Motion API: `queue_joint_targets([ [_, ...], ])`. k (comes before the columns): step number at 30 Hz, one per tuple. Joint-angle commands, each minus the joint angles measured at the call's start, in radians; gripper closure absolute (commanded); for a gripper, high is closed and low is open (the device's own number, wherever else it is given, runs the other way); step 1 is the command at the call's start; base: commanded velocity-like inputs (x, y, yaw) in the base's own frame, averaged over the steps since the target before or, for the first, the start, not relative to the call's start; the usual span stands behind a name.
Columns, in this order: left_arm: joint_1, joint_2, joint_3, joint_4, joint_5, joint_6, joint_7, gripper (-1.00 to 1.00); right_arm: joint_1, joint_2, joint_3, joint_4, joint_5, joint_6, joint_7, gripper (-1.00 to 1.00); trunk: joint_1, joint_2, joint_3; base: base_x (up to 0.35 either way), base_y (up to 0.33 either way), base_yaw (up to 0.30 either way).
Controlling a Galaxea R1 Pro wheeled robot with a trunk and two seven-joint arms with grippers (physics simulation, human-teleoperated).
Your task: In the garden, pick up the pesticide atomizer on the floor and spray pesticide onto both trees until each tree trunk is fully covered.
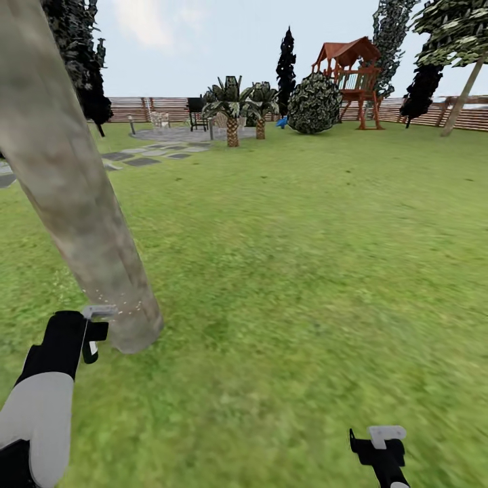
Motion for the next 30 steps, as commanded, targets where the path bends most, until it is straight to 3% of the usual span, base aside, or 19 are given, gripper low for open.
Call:
queue_joint_targets([
  [1,-0.001,-0.001,0.002,-0.002,-0.011,0.002,-0.01,1.0,0.0,0.0,0.009,0.0,-0.009,-0.002,-0.002,-1.0,0.0,0.0,-0.001,0.015,-0.267,0.0],
  [18,-0.002,-0.001,0.004,-0.002,-0.012,0.003,-0.01,1.0,0.0,0.0,0.009,0.0,-0.01,-0.002,-0.002,-1.0,0.0,0.0,-0.001,0.05,-0.274,0.004],
  [30,0.0,0.001,0.005,0.012,-0.014,0.001,0.0,1.0,-0.001,0.001,0.009,0.0,-0.01,-0.002,-0.002,-1.0,0.0,0.0,-0.001,0.153,-0.257,0.253],
])
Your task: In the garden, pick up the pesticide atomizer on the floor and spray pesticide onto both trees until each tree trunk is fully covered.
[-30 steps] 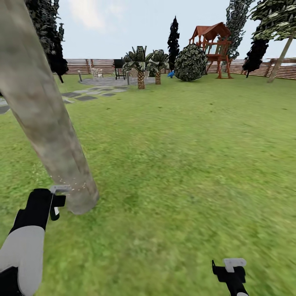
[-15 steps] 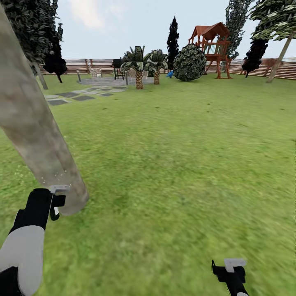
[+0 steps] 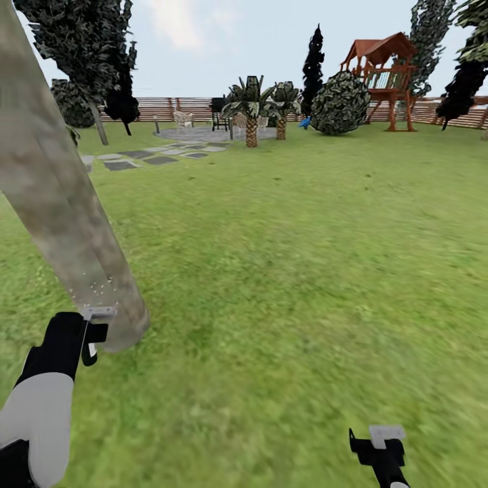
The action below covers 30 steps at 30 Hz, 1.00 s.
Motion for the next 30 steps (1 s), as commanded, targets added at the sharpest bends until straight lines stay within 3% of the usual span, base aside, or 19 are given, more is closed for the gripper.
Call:
queue_joint_targets([
  [1,-0.001,-0.001,0.002,0.0,-0.009,0.002,-0.009,1.0,0.0,-0.001,0.009,0.0,-0.009,-0.002,-0.002,-1.0,0.0,0.0,-0.001,0.216,-0.214,0.171],
  [14,0.011,-0.003,0.006,0.003,-0.011,0.002,-0.009,1.0,0.0,-0.002,0.009,0.0,-0.009,-0.002,-0.002,-1.0,0.0,0.0,-0.001,0.153,-0.228,0.014],
  [23,0.018,-0.002,0.009,0.003,-0.01,0.003,-0.007,1.0,0.0,-0.001,0.009,0.0,-0.009,-0.002,-0.002,-1.0,0.0,0.0,-0.001,0.104,-0.26,0.258],
  [30,0.037,-0.001,0.01,0.002,-0.017,0.002,-0.004,1.0,0.0,0.0,0.009,0.0,-0.009,-0.002,-0.002,-1.0,0.0,0.0,-0.001,0.058,-0.052,0.279],
])
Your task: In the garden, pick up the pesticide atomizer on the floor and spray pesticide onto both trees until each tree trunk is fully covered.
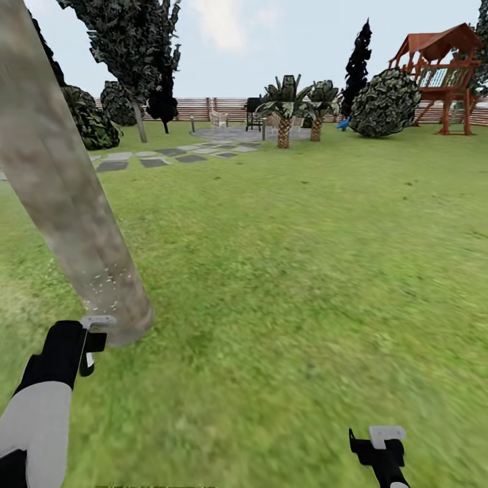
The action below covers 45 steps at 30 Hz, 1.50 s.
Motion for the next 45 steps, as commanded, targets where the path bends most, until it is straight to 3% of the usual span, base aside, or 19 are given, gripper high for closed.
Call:
queue_joint_targets([
  [1,-0.001,-0.001,0.002,-0.001,-0.012,0.002,-0.01,1.0,0.0,0.0,0.009,0.0,-0.009,-0.003,-0.002,-1.0,0.0,0.0,-0.001,0.002,-0.002,0.279],
  [10,-0.001,-0.002,-0.005,-0.002,-0.016,0.001,-0.008,1.0,-0.001,0.0,0.009,0.0,-0.009,-0.003,-0.002,-1.0,0.0,0.0,-0.001,0.178,-0.079,0.254],
  [32,0.006,0.006,0.002,-0.002,-0.017,0.006,-0.009,1.0,0.0,0.001,0.009,0.0,-0.008,-0.002,-0.002,-1.0,0.0,0.0,-0.001,0.141,-0.245,0.033],
  [34,0.031,0.013,0.012,-0.007,-0.018,0.005,0.023,1.0,0.0,0.001,0.009,0.0,-0.008,-0.002,-0.002,-1.0,0.0,0.0,-0.001,0.164,-0.25,0.267],
  [38,0.043,-0.011,0.017,0.0,-0.007,0.004,0.147,1.0,0.0,0.0,0.009,0.0,-0.008,-0.002,-0.002,-1.0,0.0,0.0,-0.001,0.18,-0.237,0.275],
  [41,0.044,-0.039,0.017,-0.001,-0.006,0.003,0.166,1.0,0.0,0.001,0.01,0.0,-0.008,-0.002,-0.002,-1.0,0.0,0.0,-0.001,0.183,-0.234,0.277],
  [45,0.044,-0.044,0.037,-0.001,-0.003,0.0,0.169,1.0,0.0,0.001,0.01,0.0,-0.008,-0.003,-0.002,-1.0,0.0,0.0,-0.001,0.184,-0.234,0.16],
])
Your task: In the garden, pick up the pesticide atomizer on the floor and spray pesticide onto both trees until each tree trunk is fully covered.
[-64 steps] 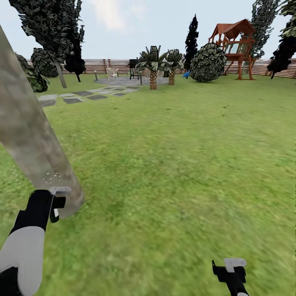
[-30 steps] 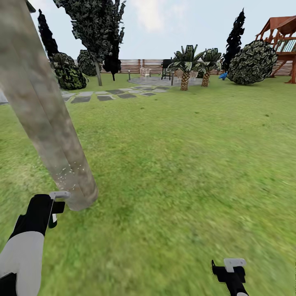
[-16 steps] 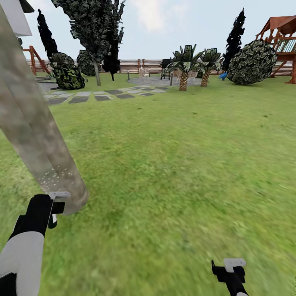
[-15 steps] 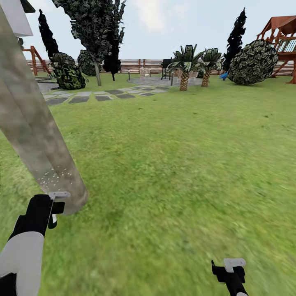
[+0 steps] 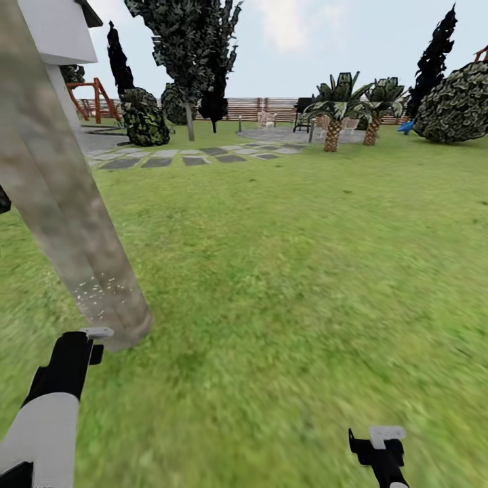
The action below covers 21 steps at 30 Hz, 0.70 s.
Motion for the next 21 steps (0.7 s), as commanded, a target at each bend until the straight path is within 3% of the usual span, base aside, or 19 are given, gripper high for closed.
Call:
queue_joint_targets([
  [1,-0.001,-0.002,0.022,-0.002,-0.009,0.0,-0.01,1.0,0.0,0.0,0.009,0.0,-0.009,-0.002,-0.002,-1.0,0.0,0.0,-0.001,0.187,-0.232,0.022],
  [3,-0.001,-0.002,0.035,-0.002,-0.007,-0.001,-0.01,1.0,0.0,0.0,0.009,0.0,-0.008,-0.002,-0.002,-1.0,0.0,0.0,-0.001,0.199,-0.227,0.007],
  [12,-0.001,-0.003,0.037,-0.001,-0.009,-0.003,-0.009,1.0,0.0,0.002,0.009,0.0,-0.008,-0.002,-0.002,-1.0,0.0,0.0,-0.001,0.228,-0.207,0.003],
  [21,0.004,0.0,0.04,0.0,-0.013,-0.003,-0.009,1.0,0.0,0.005,0.008,0.0,-0.009,-0.002,-0.002,-1.0,0.0,0.0,-0.001,0.222,-0.211,0.259],
])
